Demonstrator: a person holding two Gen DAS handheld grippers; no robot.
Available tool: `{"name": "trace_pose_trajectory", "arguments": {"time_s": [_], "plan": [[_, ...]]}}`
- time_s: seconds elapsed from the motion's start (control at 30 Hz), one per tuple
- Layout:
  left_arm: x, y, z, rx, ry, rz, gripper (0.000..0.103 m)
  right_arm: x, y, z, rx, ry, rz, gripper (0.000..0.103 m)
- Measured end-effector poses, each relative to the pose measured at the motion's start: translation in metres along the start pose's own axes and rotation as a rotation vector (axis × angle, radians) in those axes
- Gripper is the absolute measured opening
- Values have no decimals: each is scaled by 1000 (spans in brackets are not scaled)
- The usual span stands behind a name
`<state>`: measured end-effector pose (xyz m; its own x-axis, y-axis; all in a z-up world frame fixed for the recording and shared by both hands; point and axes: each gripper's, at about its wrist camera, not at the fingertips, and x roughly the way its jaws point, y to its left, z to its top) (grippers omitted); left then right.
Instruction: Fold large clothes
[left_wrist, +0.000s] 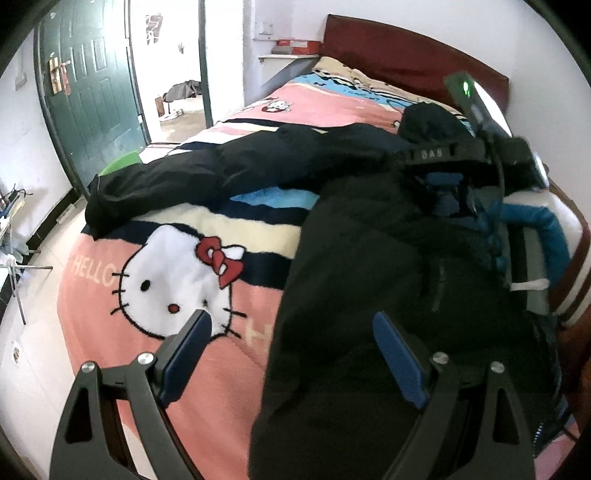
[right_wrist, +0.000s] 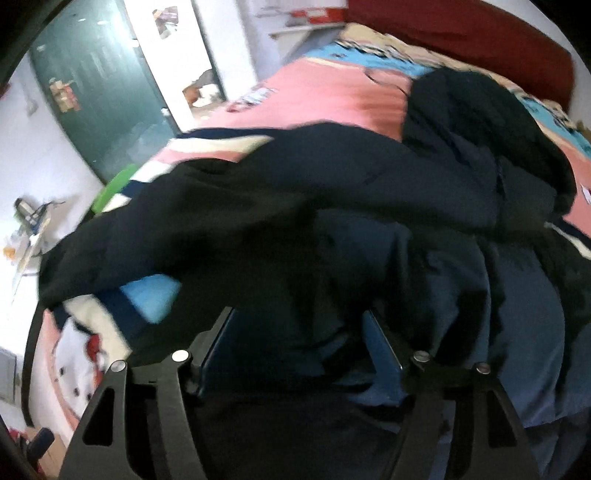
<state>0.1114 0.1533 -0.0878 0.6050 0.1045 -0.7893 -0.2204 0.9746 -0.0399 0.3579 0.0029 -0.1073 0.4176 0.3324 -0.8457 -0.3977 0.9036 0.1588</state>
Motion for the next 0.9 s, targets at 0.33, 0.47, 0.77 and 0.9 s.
{"name": "trace_pose_trajectory", "arguments": {"time_s": [0.33, 0.47, 0.77, 0.9], "plan": [[-11, -64, 32, 123, -20, -25, 90, -109, -46, -18, -28, -171, 53, 72], [5, -107, 63, 195, -41, -36, 90, -137, -141, -38, 84, -191, -106, 72], [92, -206, 163, 246, -93, -78, 90, -143, -261, -48, 208, -210, -285, 72], [146, -235, 188, 253, -68, -48, 90, -119, -279, -37, 214, -203, -289, 72]]}}
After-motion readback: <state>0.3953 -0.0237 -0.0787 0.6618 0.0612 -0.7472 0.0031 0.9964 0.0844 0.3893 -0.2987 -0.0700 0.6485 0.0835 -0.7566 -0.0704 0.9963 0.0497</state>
